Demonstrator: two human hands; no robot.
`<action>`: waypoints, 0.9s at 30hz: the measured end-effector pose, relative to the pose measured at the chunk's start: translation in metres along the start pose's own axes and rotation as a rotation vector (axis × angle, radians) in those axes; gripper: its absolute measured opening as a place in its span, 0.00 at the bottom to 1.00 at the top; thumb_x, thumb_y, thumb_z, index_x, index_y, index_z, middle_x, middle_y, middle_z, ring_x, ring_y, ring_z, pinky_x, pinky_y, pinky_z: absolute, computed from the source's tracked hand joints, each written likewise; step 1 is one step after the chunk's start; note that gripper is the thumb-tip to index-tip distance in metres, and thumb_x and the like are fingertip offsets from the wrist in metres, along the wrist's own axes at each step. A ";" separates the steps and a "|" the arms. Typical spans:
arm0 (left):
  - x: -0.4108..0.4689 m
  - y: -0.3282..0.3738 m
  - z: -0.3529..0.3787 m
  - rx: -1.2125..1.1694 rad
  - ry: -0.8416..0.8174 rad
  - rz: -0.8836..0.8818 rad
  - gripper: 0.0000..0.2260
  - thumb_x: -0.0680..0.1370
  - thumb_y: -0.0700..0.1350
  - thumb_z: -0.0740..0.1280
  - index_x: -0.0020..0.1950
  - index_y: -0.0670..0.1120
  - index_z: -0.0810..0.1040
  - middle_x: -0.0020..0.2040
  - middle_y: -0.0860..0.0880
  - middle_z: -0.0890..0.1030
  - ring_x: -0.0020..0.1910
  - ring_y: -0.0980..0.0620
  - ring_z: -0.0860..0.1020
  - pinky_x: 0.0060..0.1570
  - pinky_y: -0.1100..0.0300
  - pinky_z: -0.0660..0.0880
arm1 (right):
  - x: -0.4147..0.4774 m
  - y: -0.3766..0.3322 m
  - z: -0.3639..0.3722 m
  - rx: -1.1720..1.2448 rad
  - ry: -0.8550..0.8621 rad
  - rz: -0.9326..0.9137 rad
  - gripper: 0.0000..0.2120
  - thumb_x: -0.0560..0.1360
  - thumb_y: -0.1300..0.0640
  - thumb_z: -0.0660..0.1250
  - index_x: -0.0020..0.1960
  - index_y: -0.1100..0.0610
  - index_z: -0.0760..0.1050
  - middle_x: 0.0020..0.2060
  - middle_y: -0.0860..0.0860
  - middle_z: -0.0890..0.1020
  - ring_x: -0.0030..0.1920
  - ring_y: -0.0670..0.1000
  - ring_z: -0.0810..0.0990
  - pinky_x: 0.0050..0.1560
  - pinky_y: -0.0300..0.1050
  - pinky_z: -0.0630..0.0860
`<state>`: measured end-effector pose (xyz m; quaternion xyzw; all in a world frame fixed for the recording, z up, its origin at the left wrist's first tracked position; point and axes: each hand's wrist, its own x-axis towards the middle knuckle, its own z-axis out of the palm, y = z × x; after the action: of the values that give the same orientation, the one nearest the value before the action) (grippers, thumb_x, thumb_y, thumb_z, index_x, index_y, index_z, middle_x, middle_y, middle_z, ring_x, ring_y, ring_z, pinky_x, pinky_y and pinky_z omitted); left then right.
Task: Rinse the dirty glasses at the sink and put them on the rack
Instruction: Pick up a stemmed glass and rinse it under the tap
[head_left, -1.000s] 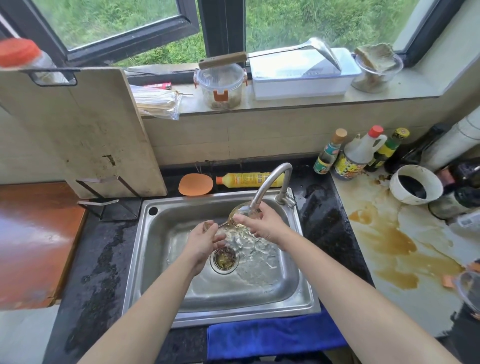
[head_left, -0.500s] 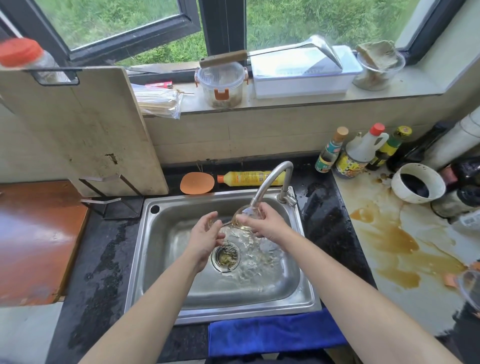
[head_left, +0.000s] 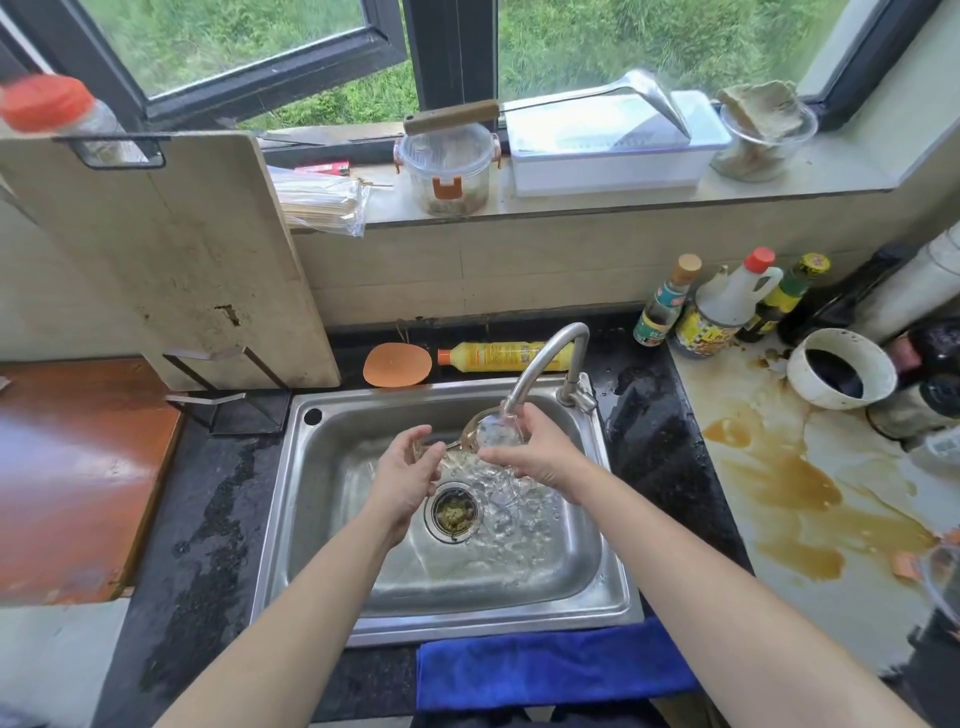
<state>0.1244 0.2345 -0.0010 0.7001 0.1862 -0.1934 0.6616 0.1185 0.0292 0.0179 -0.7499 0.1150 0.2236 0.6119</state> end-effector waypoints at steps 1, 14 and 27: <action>0.001 0.000 0.000 -0.006 0.004 -0.001 0.17 0.81 0.42 0.68 0.69 0.49 0.72 0.53 0.46 0.77 0.40 0.52 0.73 0.35 0.61 0.72 | 0.001 0.000 -0.001 0.006 0.001 -0.011 0.29 0.70 0.49 0.80 0.65 0.44 0.69 0.61 0.46 0.78 0.59 0.47 0.79 0.48 0.40 0.77; 0.003 -0.007 -0.002 -0.021 -0.006 -0.107 0.24 0.83 0.42 0.64 0.78 0.43 0.61 0.64 0.39 0.77 0.49 0.46 0.80 0.45 0.54 0.78 | 0.007 0.002 0.009 0.005 0.030 -0.007 0.36 0.66 0.48 0.82 0.69 0.48 0.70 0.60 0.45 0.79 0.61 0.47 0.78 0.64 0.47 0.73; 0.000 -0.007 0.009 -0.124 0.003 -0.125 0.24 0.84 0.39 0.61 0.80 0.41 0.60 0.69 0.41 0.73 0.61 0.41 0.79 0.59 0.50 0.78 | -0.004 -0.008 0.002 -0.070 0.060 0.056 0.33 0.69 0.33 0.74 0.66 0.49 0.70 0.58 0.46 0.79 0.48 0.48 0.85 0.52 0.48 0.83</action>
<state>0.1208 0.2256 -0.0075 0.6453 0.2420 -0.2212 0.6900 0.1184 0.0325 0.0265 -0.7738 0.1463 0.2221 0.5749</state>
